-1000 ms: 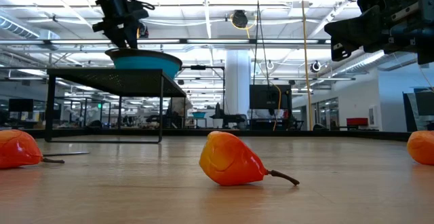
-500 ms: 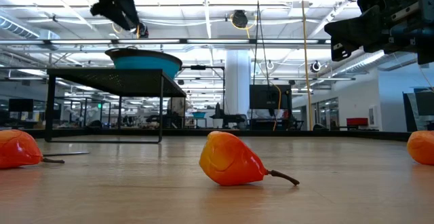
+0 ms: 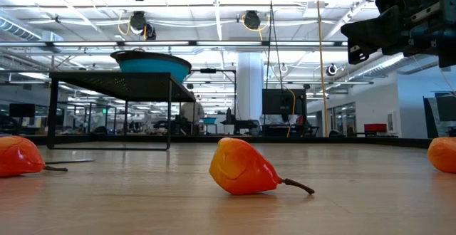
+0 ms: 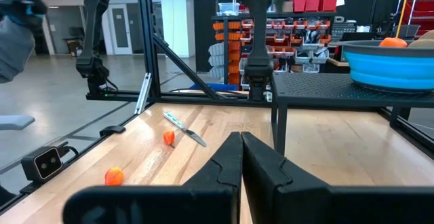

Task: Pick & Place Fruit
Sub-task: Put the bottom left peach into the blue strainer bowl on the shelf

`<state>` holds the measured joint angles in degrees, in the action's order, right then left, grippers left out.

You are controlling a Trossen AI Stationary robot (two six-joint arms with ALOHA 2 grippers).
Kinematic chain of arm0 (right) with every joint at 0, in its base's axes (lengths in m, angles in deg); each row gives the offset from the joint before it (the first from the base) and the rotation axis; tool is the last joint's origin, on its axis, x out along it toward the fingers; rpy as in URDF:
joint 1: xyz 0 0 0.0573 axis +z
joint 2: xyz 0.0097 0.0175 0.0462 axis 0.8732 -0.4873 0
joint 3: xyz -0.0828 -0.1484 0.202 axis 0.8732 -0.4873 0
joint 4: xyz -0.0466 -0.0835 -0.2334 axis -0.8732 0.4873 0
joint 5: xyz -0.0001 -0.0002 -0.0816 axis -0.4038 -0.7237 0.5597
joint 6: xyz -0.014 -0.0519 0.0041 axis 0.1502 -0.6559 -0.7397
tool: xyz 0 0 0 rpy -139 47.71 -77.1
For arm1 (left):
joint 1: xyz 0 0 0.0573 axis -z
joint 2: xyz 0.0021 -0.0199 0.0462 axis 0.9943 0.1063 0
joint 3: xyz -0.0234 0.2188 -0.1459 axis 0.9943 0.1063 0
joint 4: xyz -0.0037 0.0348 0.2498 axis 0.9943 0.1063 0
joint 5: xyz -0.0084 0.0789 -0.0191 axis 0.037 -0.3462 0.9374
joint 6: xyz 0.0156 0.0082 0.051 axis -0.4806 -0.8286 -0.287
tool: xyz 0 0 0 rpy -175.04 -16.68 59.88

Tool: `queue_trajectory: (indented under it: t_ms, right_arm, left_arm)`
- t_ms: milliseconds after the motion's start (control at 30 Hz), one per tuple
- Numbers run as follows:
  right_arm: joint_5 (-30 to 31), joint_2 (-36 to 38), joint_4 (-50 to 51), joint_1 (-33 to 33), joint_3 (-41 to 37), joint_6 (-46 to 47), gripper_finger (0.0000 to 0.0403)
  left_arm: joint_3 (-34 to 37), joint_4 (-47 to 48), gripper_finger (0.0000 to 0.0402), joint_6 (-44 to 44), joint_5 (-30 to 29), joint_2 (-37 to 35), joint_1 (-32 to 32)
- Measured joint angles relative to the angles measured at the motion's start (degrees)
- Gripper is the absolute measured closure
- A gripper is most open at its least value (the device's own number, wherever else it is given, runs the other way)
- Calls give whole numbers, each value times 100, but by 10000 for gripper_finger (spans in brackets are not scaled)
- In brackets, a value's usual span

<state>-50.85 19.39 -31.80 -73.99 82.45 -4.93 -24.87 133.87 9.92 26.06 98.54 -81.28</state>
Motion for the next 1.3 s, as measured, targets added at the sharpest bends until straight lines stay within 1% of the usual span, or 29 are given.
queue_trajectory:
  t_ms: [133,233,433,600,767,933,1200,1300]
  right_arm:
    - [0,-1,3,0,0,0,403]
    - [0,1,6,0,0,0,403]
    - [0,1,7,0,0,-1,403]
    - [0,-1,7,0,0,-1,403]
    - [0,1,8,0,0,-1,403]
    - [0,1,28,0,0,-2,403]
    - [0,-1,50,0,0,-2,403]
    - [0,0,54,0,0,0,403]
  left_arm:
    - [0,0,179,258,-357,340,762]
    - [0,-2,179,409,-495,657,1233]
    - [0,-19,179,683,-517,1420,1967]
    - [0,-33,179,623,-516,2099,2409]
    - [0,-314,179,597,-513,2724,2716]
    - [0,-559,179,596,-510,3185,2925]
    - [0,-642,179,1097,-456,3673,3070]
    - [0,-677,179,1191,-304,3835,3085]
